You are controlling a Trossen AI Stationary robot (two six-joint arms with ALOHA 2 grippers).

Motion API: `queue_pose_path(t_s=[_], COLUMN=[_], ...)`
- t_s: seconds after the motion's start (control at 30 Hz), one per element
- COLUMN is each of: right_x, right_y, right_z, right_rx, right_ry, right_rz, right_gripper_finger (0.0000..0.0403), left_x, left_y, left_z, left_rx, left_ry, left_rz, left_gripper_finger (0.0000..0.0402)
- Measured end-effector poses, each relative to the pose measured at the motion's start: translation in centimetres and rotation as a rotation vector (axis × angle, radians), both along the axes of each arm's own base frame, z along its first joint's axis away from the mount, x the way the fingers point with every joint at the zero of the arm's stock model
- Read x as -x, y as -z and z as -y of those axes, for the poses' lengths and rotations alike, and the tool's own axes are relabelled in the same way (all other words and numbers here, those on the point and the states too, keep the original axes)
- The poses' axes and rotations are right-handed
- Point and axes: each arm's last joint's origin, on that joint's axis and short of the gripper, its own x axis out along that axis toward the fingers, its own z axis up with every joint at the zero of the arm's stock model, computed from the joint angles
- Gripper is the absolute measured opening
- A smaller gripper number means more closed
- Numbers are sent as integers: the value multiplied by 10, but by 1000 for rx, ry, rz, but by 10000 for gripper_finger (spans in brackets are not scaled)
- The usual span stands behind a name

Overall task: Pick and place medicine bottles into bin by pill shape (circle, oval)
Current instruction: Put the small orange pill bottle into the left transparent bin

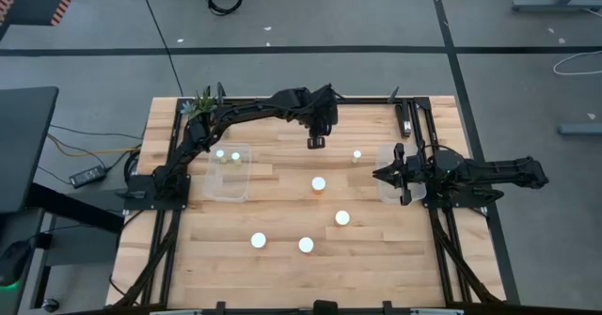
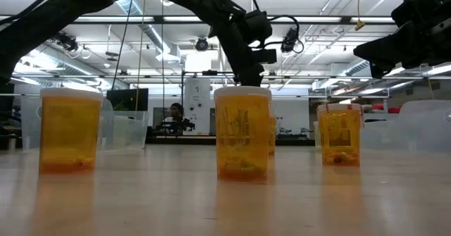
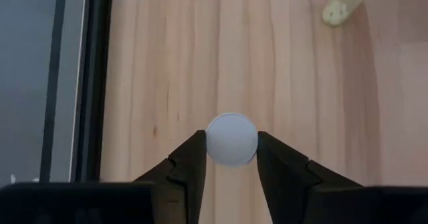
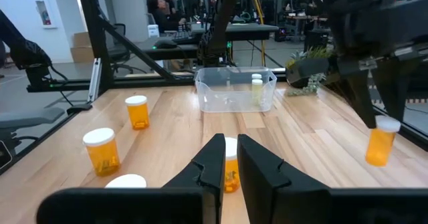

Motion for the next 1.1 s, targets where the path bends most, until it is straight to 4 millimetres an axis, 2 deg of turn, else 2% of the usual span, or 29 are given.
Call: queue_pose_path(t_s=[0.67, 1.1], right_x=[0, 0], right_y=[0, 0], right_z=[0, 0], right_rx=[0, 0], right_ry=[0, 0], right_rz=[0, 0], right_gripper_finger=[46, 46], left_x=[19, 29], left_y=[5, -3], left_z=[15, 31], left_rx=[155, 212], left_ry=[-96, -164], left_rz=[-205, -290], left_gripper_finger=[124, 126])
